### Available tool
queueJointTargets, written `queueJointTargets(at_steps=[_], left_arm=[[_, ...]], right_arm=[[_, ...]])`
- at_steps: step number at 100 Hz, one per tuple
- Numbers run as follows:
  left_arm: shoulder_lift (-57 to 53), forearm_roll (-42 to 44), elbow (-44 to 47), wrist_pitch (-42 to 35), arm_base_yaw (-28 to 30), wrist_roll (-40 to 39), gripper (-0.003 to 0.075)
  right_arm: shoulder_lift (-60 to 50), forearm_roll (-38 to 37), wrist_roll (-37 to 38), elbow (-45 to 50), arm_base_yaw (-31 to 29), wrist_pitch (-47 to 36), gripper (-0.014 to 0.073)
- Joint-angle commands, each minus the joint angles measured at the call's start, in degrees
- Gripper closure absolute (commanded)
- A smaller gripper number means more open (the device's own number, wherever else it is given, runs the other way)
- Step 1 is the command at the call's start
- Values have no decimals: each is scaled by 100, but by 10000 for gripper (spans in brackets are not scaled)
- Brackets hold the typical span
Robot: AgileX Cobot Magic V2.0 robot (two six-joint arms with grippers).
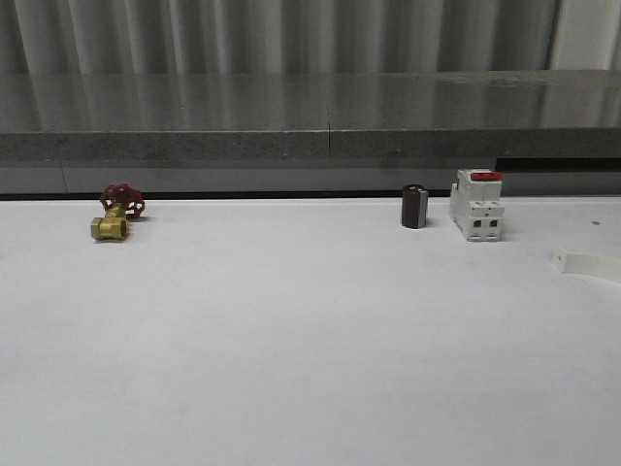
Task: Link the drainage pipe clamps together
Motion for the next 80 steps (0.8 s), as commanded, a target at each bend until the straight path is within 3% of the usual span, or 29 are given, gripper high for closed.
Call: queueJointTargets(at_steps=[1,25,37,60,80], left_arm=[[-167,-18,199,-494,-44,-1,740],[-167,-18,178,-625,-44,-1,740],[-122,-465,-272,-488,-44,-12,740],[1064,-566,-2192,1381,-44,-12,740],[2685,-555,-4010,3906,-44,-12,740]], right_arm=[[-125,-20,-47,-87,-33,-482,641],[-125,-20,-47,-87,-33,-482,641],[-125,-20,-47,-87,-33,-482,641],[-125,-20,-47,-87,-33,-482,641],[-125,-20,-47,-87,-33,-482,641]])
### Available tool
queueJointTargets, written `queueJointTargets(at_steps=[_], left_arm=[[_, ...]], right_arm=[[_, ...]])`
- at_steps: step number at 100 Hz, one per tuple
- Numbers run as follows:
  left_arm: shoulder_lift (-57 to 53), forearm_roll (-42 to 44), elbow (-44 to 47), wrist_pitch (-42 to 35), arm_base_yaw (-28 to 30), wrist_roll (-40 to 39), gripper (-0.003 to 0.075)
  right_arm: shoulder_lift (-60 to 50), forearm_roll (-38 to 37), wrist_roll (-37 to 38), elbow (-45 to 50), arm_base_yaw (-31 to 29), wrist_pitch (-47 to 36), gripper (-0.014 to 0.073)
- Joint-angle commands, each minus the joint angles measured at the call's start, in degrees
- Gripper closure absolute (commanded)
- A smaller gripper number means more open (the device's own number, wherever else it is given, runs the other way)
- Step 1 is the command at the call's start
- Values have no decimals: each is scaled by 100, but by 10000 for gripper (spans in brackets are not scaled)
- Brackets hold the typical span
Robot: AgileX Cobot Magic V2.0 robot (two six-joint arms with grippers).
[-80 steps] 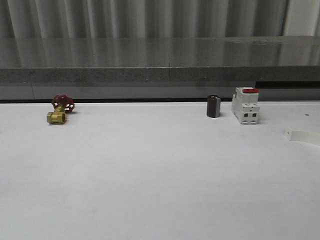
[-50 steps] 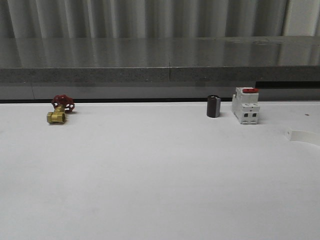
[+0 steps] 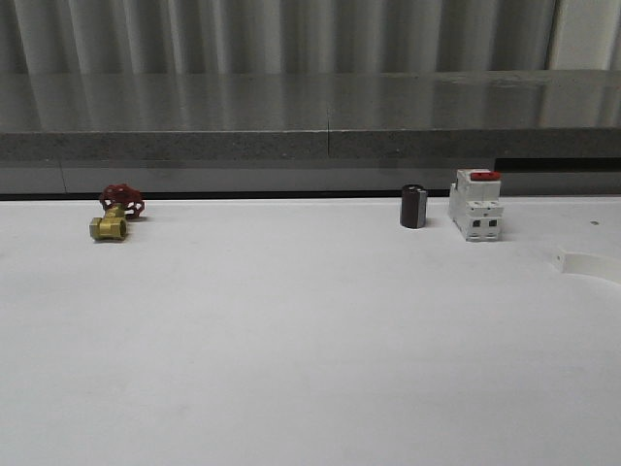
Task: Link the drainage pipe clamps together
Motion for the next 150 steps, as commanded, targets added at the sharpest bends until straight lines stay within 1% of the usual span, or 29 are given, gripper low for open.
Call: queueJointTargets(at_steps=[1,3,4,9,15,26,44,51,56,60,61,63,64,65,66,67,68,75,78,82,95,104,115,135,150], left_arm=[[813,-41,-912,822,-44,-12,740],[922,-41,-1006,959,-44,-12,740],[1028,-41,-1091,1160,-44,-12,740],[1366,-41,-1332,1518,-44,-12,740],[1700,-41,-1507,1700,-44,-12,740],[2184,-28,-1587,1764,-44,-1,740],[2656,-28,-1577,1696,-44,-1,739],[2752,-50,-1577,1640,-44,-1,713],[2793,-50,-1577,1640,-44,-1,648],[2837,-50,-1577,1640,-44,-1,563],[2854,-50,-1577,1640,-44,-1,529],[2867,-50,-1577,1640,-44,-1,491],[2868,-50,-1577,1640,-44,-1,451],[2882,-50,-1577,1640,-44,-1,431],[2883,-50,-1577,1640,-44,-1,389],[2901,-50,-1577,1629,-44,-1,367],[2917,-50,-1577,1631,-44,-1,326],[2997,-39,-1577,1546,-44,-1,160],[3040,-39,-1577,1501,-44,-1,117],[3122,-39,-1577,1447,-44,-1,80],[3633,-99,-1602,926,-7,-1,81],[4207,-128,-1800,899,84,29,81],[5092,-240,-2177,845,324,544,81],[6479,-1007,-3074,773,959,1695,81],[7314,-1017,-3684,862,1290,2071,81]], right_arm=[[-125,-20,-47,-87,-33,-482,641],[-125,-20,-47,-87,-33,-482,641],[-125,-20,-47,-87,-33,-482,641],[-125,-20,-47,-87,-33,-482,641],[-125,-20,-47,-87,-33,-482,641],[-125,-20,-47,-87,-33,-482,641],[-125,-20,-47,-87,-33,-482,641],[-125,-20,-47,-87,-33,-482,641],[-125,-20,-47,-87,-33,-482,641],[-125,-20,-47,-87,-33,-482,641],[-125,-20,-47,-87,-33,-482,641],[-125,-20,-47,-87,-33,-482,641],[-125,-20,-47,-87,-33,-482,641],[-125,-20,-47,-87,-33,-482,641],[-125,-20,-47,-87,-33,-482,641],[-125,-20,-47,-87,-33,-482,641],[-125,-20,-47,-87,-33,-482,641],[-125,-20,-47,-87,-33,-482,641],[-125,-20,-47,-87,-33,-482,641],[-125,-20,-47,-87,-33,-482,641],[-125,-20,-47,-87,-33,-482,641],[-125,-20,-47,-87,-33,-482,641],[-125,-20,-47,-87,-33,-482,641],[-125,-20,-47,-87,-33,-482,641],[-125,-20,-47,-87,-33,-482,641]])
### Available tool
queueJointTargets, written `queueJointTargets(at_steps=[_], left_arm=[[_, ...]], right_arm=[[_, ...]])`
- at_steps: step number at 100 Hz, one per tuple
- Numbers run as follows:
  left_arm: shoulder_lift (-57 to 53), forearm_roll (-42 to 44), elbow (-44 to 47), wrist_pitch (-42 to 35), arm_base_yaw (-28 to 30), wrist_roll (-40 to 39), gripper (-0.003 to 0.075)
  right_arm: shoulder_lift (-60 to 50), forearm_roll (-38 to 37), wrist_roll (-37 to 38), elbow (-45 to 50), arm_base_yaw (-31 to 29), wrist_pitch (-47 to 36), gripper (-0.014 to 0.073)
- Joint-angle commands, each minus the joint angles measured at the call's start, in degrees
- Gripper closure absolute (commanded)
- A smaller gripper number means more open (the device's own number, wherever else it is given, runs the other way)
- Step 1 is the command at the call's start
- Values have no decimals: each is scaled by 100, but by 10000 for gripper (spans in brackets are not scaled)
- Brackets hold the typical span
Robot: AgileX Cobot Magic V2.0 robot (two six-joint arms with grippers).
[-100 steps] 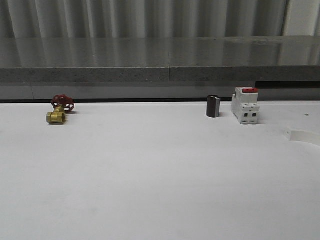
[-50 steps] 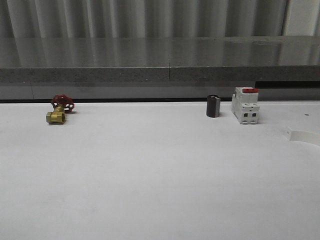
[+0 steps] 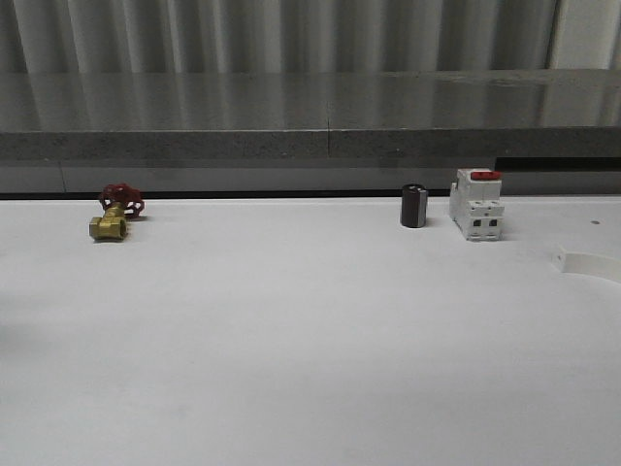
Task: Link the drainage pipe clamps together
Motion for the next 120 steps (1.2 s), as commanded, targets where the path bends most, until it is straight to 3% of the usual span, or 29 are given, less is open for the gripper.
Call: queueJointTargets(at_steps=[1,46,90,102,120], left_arm=[[230,-123,-483,-119,174,273,81],[1920,67,-1508,-228,333,586,81],[2284,267,-1626,-292,333,586,93],[2284,267,-1626,-292,333,586,232],[2284,267,-1626,-255,333,596,566]], right_arm=[[-125,-20,-47,-87,-33,-482,641],[-125,-20,-47,-87,-33,-482,641],[-125,-20,-47,-87,-33,-482,641],[-125,-20,-47,-87,-33,-482,641],[-125,-20,-47,-87,-33,-482,641]])
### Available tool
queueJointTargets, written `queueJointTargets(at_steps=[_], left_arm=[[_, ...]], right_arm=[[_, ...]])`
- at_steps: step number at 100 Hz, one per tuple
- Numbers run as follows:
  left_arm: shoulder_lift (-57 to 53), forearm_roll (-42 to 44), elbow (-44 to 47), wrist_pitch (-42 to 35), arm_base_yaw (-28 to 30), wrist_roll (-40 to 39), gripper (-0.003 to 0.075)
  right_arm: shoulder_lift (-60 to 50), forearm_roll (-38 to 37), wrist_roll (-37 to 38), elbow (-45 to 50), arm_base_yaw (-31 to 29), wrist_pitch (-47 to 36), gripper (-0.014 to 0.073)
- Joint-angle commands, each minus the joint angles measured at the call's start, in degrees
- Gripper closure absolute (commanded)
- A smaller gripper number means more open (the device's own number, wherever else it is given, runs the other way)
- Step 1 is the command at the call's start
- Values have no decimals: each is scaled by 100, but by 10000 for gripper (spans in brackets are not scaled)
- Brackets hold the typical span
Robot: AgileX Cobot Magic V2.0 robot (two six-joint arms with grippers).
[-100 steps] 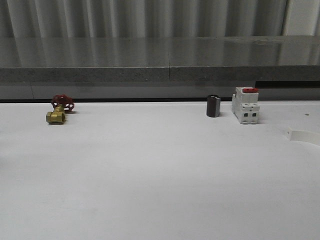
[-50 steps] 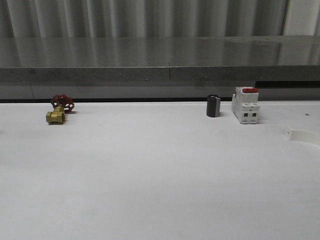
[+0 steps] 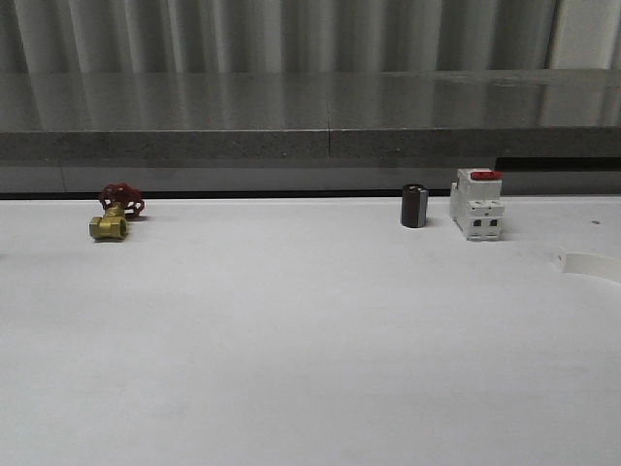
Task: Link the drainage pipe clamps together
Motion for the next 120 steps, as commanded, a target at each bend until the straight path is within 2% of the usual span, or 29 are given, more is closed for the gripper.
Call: queueJointTargets(at_steps=[1,11,16,31,40,53,67,94,104,120], left_arm=[[-291,-16,-169,-99,19,11,588],[-347,-97,-169,-54,19,11,713],[-423,-220,-169,-7,19,11,740],[-791,-876,-169,302,-110,-2,740],[-1068,-896,-169,528,-338,-573,740],[-1444,-718,-169,704,-980,-1357,740],[-1603,-412,-169,485,-1975,-2235,740],[-1318,-147,-169,-106,-3794,-3282,740],[-1169,197,-169,-216,-4179,-3831,740],[-911,507,-182,-262,-4338,-4584,740]], right_arm=[[-125,-20,-47,-87,-33,-482,641],[-125,-20,-47,-87,-33,-482,641],[-125,-20,-47,-87,-33,-482,641],[-125,-20,-47,-87,-33,-482,641],[-125,-20,-47,-87,-33,-482,641],[-125,-20,-47,-87,-33,-482,641],[-125,-20,-47,-87,-33,-482,641],[-125,-20,-47,-87,-33,-482,641],[-125,-20,-47,-87,-33,-482,641],[-125,-20,-47,-87,-33,-482,641]])
